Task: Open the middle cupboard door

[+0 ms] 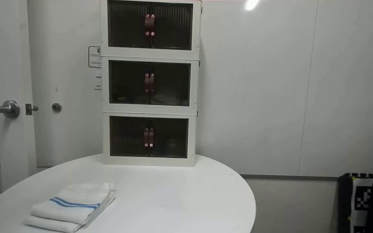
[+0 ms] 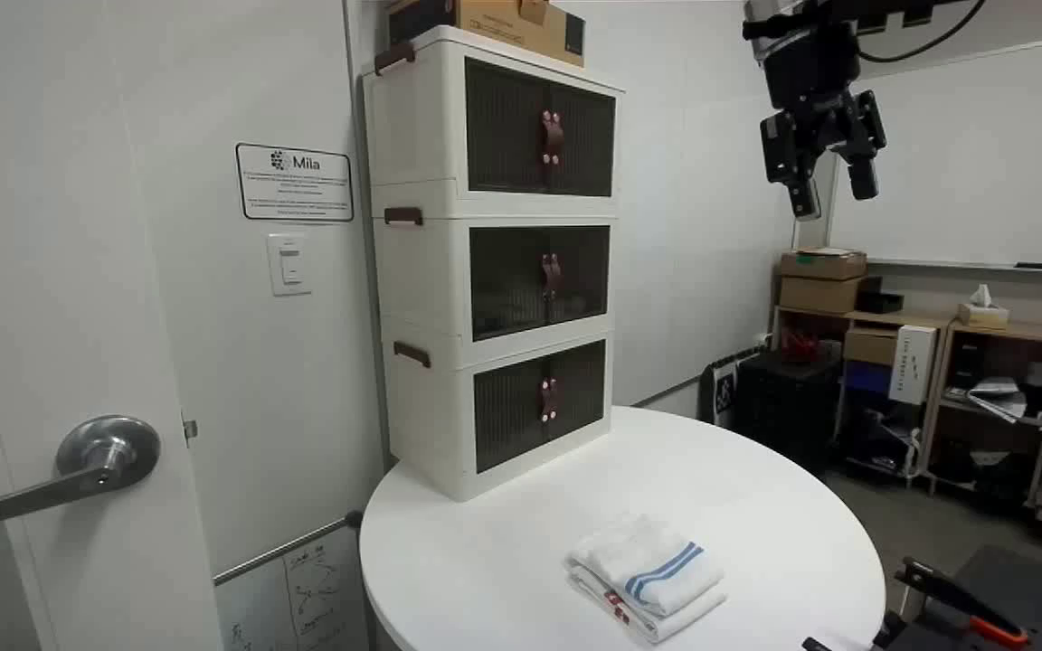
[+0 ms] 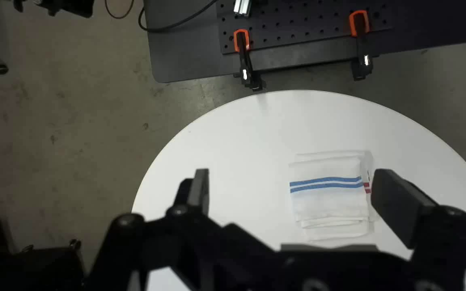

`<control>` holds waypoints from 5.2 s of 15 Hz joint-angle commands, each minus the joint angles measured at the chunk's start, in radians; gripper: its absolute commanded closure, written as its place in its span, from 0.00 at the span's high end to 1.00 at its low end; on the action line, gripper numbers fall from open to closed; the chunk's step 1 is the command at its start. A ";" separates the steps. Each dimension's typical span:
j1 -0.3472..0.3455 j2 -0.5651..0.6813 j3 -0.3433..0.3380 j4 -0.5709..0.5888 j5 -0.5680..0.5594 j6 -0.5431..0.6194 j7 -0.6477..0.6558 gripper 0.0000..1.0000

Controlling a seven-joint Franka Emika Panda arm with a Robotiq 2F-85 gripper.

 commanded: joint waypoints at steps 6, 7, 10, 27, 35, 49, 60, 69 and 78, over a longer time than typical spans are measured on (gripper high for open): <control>0.017 -0.008 -0.011 -0.046 -0.026 0.122 0.081 1.00; 0.012 -0.021 -0.002 -0.079 -0.047 0.208 0.112 1.00; -0.006 -0.013 0.019 -0.161 -0.123 0.425 0.203 1.00; -0.822 0.348 0.641 -0.005 -1.221 1.319 1.301 1.00; -0.945 0.364 0.825 0.088 -1.349 1.212 1.489 1.00; -1.029 0.574 1.008 0.106 -1.720 0.975 1.682 1.00; -0.138 0.997 0.198 0.322 -1.874 0.749 1.781 1.00; 0.038 1.114 0.046 0.518 -1.877 0.758 1.831 1.00; 0.067 1.201 0.010 0.642 -1.886 0.751 1.837 1.00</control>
